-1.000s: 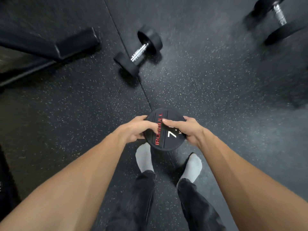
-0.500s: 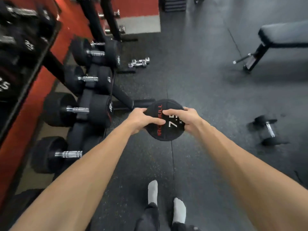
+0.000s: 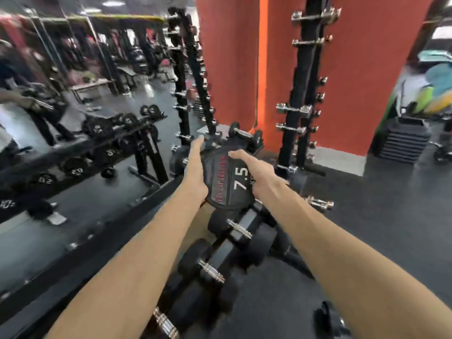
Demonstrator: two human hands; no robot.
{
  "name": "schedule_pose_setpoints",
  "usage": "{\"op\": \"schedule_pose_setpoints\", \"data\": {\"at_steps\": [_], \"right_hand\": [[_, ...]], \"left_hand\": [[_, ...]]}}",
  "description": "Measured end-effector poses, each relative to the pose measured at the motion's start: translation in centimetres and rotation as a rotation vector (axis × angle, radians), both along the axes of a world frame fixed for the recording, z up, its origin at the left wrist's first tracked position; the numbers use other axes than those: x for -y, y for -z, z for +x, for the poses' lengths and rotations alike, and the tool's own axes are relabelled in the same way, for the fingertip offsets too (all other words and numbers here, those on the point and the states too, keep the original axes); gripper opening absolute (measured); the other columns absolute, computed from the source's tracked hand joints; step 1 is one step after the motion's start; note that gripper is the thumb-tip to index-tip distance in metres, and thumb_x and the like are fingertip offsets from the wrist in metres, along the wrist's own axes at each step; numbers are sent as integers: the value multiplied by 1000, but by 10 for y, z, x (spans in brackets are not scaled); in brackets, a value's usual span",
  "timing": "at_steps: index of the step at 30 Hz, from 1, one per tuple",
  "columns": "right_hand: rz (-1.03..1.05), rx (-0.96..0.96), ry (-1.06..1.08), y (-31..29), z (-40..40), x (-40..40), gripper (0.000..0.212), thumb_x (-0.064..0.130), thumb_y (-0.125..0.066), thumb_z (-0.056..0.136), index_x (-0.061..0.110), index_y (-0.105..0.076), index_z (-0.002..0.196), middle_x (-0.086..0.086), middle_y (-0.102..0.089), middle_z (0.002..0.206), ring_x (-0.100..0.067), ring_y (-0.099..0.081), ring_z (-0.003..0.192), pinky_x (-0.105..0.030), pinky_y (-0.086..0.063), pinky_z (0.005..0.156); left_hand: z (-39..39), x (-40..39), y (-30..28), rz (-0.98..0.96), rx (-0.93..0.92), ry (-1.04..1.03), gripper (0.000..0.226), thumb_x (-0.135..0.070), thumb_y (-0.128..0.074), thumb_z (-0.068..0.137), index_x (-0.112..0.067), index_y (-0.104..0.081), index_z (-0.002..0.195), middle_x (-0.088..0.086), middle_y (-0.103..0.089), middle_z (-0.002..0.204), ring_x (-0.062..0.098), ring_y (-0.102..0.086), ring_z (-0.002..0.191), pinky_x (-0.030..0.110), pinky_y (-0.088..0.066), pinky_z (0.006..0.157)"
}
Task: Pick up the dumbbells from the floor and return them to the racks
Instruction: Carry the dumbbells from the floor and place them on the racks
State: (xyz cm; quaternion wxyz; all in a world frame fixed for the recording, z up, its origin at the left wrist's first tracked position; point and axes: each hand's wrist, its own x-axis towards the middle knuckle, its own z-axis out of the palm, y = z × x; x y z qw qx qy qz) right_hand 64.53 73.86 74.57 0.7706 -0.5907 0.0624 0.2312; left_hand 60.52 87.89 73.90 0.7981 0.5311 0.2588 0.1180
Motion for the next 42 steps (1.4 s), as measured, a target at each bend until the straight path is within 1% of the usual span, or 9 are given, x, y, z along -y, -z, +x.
{"op": "schedule_pose_setpoints", "data": {"at_steps": [3, 5, 9, 12, 18, 25, 33, 38, 42], "right_hand": [[47, 59, -142, -24, -1, -62, 51, 22, -96, 66, 1, -75, 107, -15, -80, 97, -26, -76, 68, -31, -58, 45], [45, 76, -216, -28, -4, -101, 65, 26, -98, 62, 2, -69, 115, -14, -79, 96, -27, -77, 72, -31, -57, 45], [33, 64, -343, -31, -9, -166, 55, 24, -94, 68, 13, -52, 102, -13, -72, 97, -22, -65, 68, -25, -51, 45], [18, 33, -419, -17, 4, -212, 54, 23, -94, 68, 13, -54, 103, -14, -74, 101, -23, -66, 71, -28, -51, 51], [-16, 0, -544, 12, 51, -293, 52, 21, -94, 65, 12, -51, 91, -16, -71, 97, -26, -64, 75, -31, -49, 57], [4, -42, -624, 48, 108, -359, 52, 15, -95, 62, 20, -43, 72, -12, -71, 82, -24, -64, 67, -32, -55, 59], [-12, -121, -681, 104, 124, -379, 54, 10, -94, 66, 21, -42, 75, -6, -65, 71, -20, -59, 56, -25, -50, 47], [-52, -162, -681, 106, 131, -380, 58, 21, -98, 64, 14, -56, 103, -16, -77, 102, -30, -75, 86, -51, -63, 87], [-109, -150, -648, 106, 133, -388, 76, 29, -101, 59, 9, -61, 121, -14, -76, 106, -31, -76, 96, -48, -63, 86]], "left_hand": [[-12, -62, -25, -7, -2, -195, 86, -75, -73, 59, -12, -79, 117, 16, -80, 109, 36, -77, 95, 45, -62, 72], [-24, -97, -30, 11, -4, -313, 81, -70, -78, 57, -14, -79, 116, 14, -80, 110, 35, -78, 95, 45, -62, 74], [-48, -145, -33, 39, -37, -525, 43, -50, -80, 71, -14, -79, 94, 10, -81, 87, 28, -75, 75, 40, -62, 74], [-47, -176, -22, 8, -64, -618, 48, -48, -79, 57, -16, -81, 93, 11, -81, 93, 31, -77, 84, 49, -63, 85], [-14, -251, 19, 10, -124, -820, 37, -49, -73, 64, -19, -82, 83, 10, -80, 99, 31, -76, 92, 48, -63, 89], [30, -296, 53, 56, -146, -922, 40, -58, -72, 60, -23, -80, 79, 8, -81, 93, 32, -76, 93, 52, -62, 89], [41, -303, 97, 75, -280, -992, 49, -56, -71, 68, -11, -74, 88, 12, -79, 89, 35, -73, 95, 51, -59, 91], [47, -300, 81, 238, -393, -810, 72, -72, -80, 67, -10, -64, 100, 5, -73, 98, 22, -71, 91, 40, -60, 83], [39, -311, 87, 350, -462, -669, 84, -74, -91, 44, -21, -62, 102, 0, -75, 103, 18, -74, 93, 44, -63, 87]]}}
